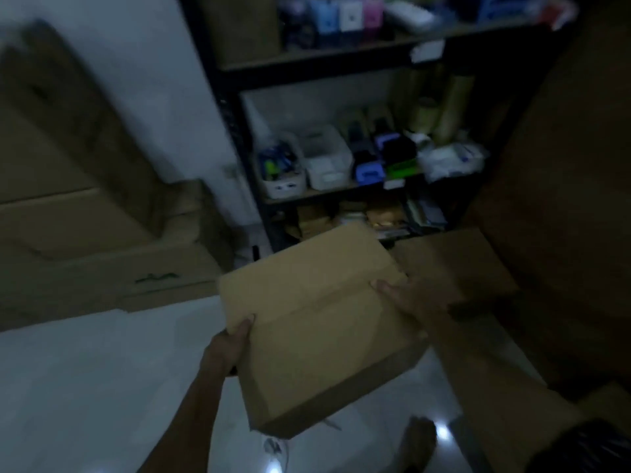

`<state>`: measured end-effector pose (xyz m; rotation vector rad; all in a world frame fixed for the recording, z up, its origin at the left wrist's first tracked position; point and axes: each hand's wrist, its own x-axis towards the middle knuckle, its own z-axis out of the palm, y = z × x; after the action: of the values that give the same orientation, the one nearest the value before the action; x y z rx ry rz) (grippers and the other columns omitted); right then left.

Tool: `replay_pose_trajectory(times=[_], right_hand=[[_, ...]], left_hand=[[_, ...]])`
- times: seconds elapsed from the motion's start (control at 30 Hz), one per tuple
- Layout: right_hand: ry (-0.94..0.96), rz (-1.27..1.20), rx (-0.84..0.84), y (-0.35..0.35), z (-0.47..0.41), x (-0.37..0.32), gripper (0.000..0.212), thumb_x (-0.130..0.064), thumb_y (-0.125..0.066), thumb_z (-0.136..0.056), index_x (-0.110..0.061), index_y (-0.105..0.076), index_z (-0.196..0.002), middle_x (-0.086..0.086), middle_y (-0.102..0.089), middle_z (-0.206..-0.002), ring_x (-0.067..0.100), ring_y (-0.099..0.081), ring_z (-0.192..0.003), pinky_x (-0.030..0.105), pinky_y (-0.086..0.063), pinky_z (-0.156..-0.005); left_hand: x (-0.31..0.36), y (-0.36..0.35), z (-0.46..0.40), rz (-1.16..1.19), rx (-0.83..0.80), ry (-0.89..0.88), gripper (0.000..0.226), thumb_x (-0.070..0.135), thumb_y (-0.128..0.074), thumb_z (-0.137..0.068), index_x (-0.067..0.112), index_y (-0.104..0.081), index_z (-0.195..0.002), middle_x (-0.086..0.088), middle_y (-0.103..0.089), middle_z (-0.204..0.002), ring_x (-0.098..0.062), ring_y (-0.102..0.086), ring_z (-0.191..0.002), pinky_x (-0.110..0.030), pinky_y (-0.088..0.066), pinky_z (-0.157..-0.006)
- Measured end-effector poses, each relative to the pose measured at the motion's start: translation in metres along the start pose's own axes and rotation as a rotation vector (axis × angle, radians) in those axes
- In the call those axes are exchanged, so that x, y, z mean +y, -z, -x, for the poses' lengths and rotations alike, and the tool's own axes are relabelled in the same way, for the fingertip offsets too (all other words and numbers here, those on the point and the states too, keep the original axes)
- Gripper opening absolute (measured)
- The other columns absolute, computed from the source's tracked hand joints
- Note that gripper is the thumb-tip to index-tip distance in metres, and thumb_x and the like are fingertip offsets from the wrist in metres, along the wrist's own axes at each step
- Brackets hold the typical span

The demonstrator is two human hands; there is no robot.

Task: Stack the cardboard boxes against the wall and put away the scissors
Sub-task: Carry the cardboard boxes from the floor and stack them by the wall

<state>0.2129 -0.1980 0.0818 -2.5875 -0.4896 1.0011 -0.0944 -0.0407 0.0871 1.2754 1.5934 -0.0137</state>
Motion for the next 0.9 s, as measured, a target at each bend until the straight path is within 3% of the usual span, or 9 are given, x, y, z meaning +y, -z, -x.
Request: replay_pose_trajectory(times=[0.07, 0.17, 0.2, 0.3, 0.37, 0.57, 0.67, 0.73, 0.9], right_hand=[[0.045, -0.019, -0.009, -0.008, 0.028, -0.051, 0.133, -0.104, -0.046, -0.046, -0.028, -0.029, -0.153, 0.007, -0.032, -0.158, 0.036, -0.036, -0.141, 0.055, -0.031, -0.113], [0.192, 0.086, 0.042, -0.020, 0.091, -0.146, 0.105, -0.086, -0.048, -0.076, -0.022, -0.022, -0.155, 0.009, -0.033, -0.157, 0.036, -0.035, -0.141, 0.048, -0.032, -0.110], [0.230, 0.108, 0.067, -0.022, 0.102, -0.170, 0.101, -0.084, -0.046, -0.078, -0.022, -0.024, -0.154, 0.010, -0.035, -0.156, 0.036, -0.037, -0.140, 0.047, -0.034, -0.108], [0.313, 0.139, 0.086, -0.035, 0.127, -0.235, 0.114, -0.098, -0.037, -0.062, -0.025, -0.029, -0.149, 0.010, -0.043, -0.150, 0.037, -0.044, -0.133, 0.053, -0.038, -0.105], [0.413, 0.121, 0.056, -0.043, 0.141, -0.285, 0.116, -0.098, -0.036, -0.063, -0.027, -0.023, -0.154, 0.008, -0.038, -0.155, 0.035, -0.040, -0.138, 0.051, -0.037, -0.107], [0.691, 0.209, 0.069, -0.071, 0.197, -0.426, 0.101, -0.090, -0.038, -0.072, -0.027, -0.030, -0.150, 0.005, -0.046, -0.148, 0.032, -0.048, -0.129, 0.039, -0.042, -0.094], [0.769, 0.221, 0.037, -0.101, 0.215, -0.491, 0.100, -0.088, -0.041, -0.073, -0.025, -0.032, -0.150, 0.008, -0.047, -0.148, 0.035, -0.048, -0.130, 0.046, -0.040, -0.104], [0.802, 0.238, 0.039, -0.128, 0.225, -0.535, 0.092, -0.083, -0.044, -0.079, -0.023, -0.036, -0.149, 0.009, -0.047, -0.148, 0.034, -0.047, -0.132, 0.044, -0.041, -0.105], [0.836, 0.267, -0.020, -0.195, 0.247, -0.637, 0.097, -0.083, -0.046, -0.077, -0.021, -0.034, -0.151, 0.010, -0.043, -0.152, 0.035, -0.044, -0.136, 0.044, -0.039, -0.108]], left_hand=[[-0.003, 0.057, 0.014, 0.064, 0.057, -0.014, 0.088, 0.072, -0.050, -0.081, 0.003, -0.049, -0.136, -0.021, -0.058, -0.129, -0.033, -0.058, -0.097, -0.041, -0.054, -0.080], [-0.012, 0.149, 0.035, 0.178, 0.132, -0.071, 0.088, 0.070, -0.052, -0.081, 0.006, -0.044, -0.141, -0.020, -0.051, -0.139, -0.038, -0.055, -0.117, -0.049, -0.048, -0.098], [-0.014, 0.173, 0.039, 0.244, 0.141, -0.087, 0.086, 0.067, -0.054, -0.082, 0.006, -0.043, -0.142, -0.019, -0.050, -0.140, -0.038, -0.053, -0.121, -0.048, -0.047, -0.100], [-0.015, 0.241, 0.056, 0.413, 0.204, -0.140, 0.081, 0.061, -0.060, -0.083, 0.005, -0.044, -0.140, -0.016, -0.054, -0.135, -0.036, -0.055, -0.115, -0.043, -0.048, -0.088], [-0.019, 0.289, 0.066, 0.500, 0.224, -0.162, 0.076, 0.057, -0.061, -0.085, 0.003, -0.047, -0.137, -0.017, -0.057, -0.131, -0.034, -0.058, -0.105, -0.043, -0.049, -0.082], [-0.035, 0.413, 0.078, 0.550, 0.429, -0.216, 0.078, 0.059, -0.059, -0.085, 0.002, -0.047, -0.137, -0.020, -0.055, -0.134, -0.038, -0.057, -0.115, -0.047, -0.049, -0.092], [-0.050, 0.475, 0.075, 0.574, 0.457, -0.211, 0.096, 0.068, -0.064, -0.073, 0.000, -0.045, -0.138, -0.019, -0.054, -0.134, -0.040, -0.056, -0.116, -0.046, -0.049, -0.092], [-0.064, 0.526, 0.061, 0.566, 0.473, -0.180, 0.109, 0.077, -0.065, -0.062, 0.001, -0.047, -0.137, -0.019, -0.056, -0.132, -0.040, -0.059, -0.112, -0.051, -0.050, -0.095], [-0.088, 0.634, 0.023, 0.530, 0.494, -0.118, 0.101, 0.077, -0.059, -0.071, 0.003, -0.046, -0.138, -0.019, -0.055, -0.133, -0.040, -0.059, -0.110, -0.050, -0.051, -0.092]])
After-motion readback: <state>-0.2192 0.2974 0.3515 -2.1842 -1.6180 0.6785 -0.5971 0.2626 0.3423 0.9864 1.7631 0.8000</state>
